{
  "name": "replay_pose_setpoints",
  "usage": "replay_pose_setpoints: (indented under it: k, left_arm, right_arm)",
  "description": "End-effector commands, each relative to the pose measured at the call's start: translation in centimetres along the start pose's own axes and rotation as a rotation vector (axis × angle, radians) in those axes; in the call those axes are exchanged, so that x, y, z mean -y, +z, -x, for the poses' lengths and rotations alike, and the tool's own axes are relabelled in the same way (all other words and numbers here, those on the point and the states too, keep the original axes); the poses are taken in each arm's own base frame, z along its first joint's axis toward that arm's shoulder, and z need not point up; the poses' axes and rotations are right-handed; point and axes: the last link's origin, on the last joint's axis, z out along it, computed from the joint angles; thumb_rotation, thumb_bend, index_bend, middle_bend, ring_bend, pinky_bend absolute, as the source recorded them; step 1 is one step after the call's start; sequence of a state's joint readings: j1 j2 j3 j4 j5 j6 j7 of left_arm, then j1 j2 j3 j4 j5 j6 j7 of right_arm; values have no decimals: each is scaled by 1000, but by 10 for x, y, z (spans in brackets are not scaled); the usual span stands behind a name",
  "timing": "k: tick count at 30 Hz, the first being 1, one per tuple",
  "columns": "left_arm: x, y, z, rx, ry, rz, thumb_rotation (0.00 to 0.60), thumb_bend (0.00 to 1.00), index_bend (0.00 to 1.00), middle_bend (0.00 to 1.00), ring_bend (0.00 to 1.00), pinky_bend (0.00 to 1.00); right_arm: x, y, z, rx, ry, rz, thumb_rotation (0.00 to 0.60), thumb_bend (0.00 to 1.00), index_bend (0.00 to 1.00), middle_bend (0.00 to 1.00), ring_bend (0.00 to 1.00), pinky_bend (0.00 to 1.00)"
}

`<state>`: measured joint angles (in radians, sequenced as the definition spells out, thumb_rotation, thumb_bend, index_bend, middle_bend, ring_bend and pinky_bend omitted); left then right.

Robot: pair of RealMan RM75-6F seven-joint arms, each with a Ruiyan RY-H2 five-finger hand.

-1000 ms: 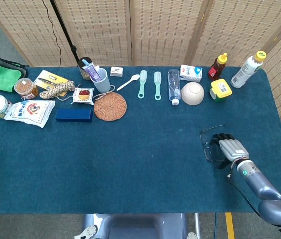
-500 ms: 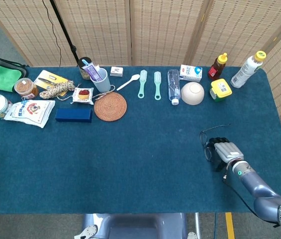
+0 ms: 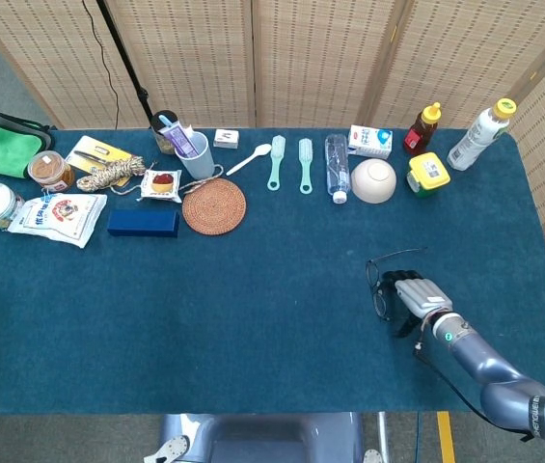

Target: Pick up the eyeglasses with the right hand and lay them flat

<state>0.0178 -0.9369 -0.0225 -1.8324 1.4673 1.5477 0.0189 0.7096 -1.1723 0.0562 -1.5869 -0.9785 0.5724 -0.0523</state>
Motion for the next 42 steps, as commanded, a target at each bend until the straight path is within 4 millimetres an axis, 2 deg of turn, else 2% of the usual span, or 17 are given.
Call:
replay_pose_setpoints:
  k: [1, 8, 19, 25, 34, 42]
  left_arm:
    - [0, 0, 0, 0, -1, 0, 600, 341, 122, 82, 76, 0]
    - [1, 0, 0, 0, -6, 2, 600, 340, 122, 82, 76, 0]
    - [0, 0, 2, 2, -13, 10, 600, 340, 122, 82, 76, 0]
    - [0, -1, 2, 3, -12, 6, 600, 340, 122, 82, 76, 0]
    - [6, -3, -1, -2, -5, -12, 600, 341, 121, 82, 76, 0]
    - [11, -5, -3, -5, 0, -26, 600, 341, 122, 82, 76, 0]
  right_arm:
    - [6, 1, -1, 2, 11, -14, 600, 126, 230, 81, 0, 0]
    - [25, 4, -2, -2, -7, -56, 600, 127, 226, 77, 0, 0]
    - [22, -12, -20, -121, -11, -45, 600, 126, 208, 60, 0, 0]
    - [41, -18, -29, -133, 13, -121, 600, 126, 203, 57, 0, 0]
    - [65, -1, -27, -80, -4, -190, 600, 126, 196, 53, 0, 0]
    - [64, 16, -25, -57, -41, -160, 600, 127, 197, 52, 0, 0]
